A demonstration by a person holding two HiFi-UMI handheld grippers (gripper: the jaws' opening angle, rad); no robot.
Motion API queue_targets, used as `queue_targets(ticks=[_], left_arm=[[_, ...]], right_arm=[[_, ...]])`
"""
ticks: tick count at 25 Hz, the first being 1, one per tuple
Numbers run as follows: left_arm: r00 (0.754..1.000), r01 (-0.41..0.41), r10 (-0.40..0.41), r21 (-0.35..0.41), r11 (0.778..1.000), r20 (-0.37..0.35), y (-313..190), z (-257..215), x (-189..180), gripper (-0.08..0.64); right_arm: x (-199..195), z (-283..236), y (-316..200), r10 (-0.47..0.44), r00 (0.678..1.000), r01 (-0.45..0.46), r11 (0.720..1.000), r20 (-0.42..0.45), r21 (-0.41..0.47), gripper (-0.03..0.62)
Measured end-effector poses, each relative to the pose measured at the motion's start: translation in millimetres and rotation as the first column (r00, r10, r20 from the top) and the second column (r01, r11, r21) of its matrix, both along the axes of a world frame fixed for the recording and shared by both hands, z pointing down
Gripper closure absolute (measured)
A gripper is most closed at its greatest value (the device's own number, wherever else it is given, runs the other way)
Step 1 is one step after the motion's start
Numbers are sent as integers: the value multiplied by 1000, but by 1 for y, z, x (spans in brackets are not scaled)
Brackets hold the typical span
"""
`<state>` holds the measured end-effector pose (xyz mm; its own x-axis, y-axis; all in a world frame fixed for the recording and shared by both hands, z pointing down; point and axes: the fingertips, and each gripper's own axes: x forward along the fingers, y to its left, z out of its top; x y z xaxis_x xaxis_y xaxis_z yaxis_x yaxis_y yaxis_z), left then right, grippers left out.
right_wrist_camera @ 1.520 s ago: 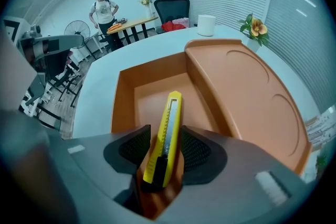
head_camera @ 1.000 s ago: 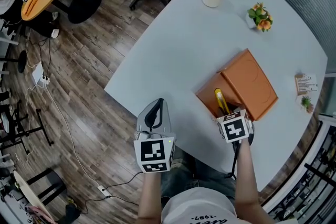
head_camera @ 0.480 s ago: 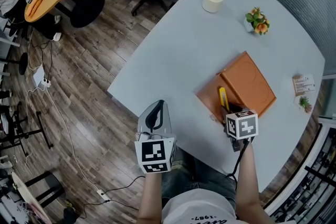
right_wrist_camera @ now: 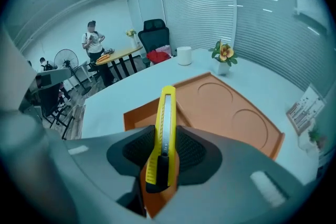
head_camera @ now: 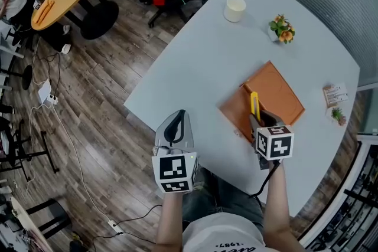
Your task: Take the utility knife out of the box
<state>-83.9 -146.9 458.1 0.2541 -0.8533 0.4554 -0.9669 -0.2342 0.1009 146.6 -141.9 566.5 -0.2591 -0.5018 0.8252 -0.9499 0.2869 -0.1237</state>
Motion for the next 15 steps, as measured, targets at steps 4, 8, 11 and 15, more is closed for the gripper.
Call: queue_targets(ticks=[4, 8, 11, 15], left_arm=[[1000, 5, -5, 44, 999, -1, -2, -18, -4, 560], [1000, 9, -9, 78, 997, -6, -5, -33, -3, 560], [1000, 4, -3, 114, 993, -7, -7, -48, -1, 560], [1000, -2, 3, 149, 989, -9, -5, -68, 0, 560]], right_arm=[[4, -27, -6, 37, 999, -36, 996, -11, 85, 439], [10, -49, -10, 63, 998, -59, 985, -24, 161, 439], [14, -66, -12, 74, 997, -68, 978, -23, 200, 439], [14, -87, -10, 89, 996, -81, 966, -21, 247, 439]])
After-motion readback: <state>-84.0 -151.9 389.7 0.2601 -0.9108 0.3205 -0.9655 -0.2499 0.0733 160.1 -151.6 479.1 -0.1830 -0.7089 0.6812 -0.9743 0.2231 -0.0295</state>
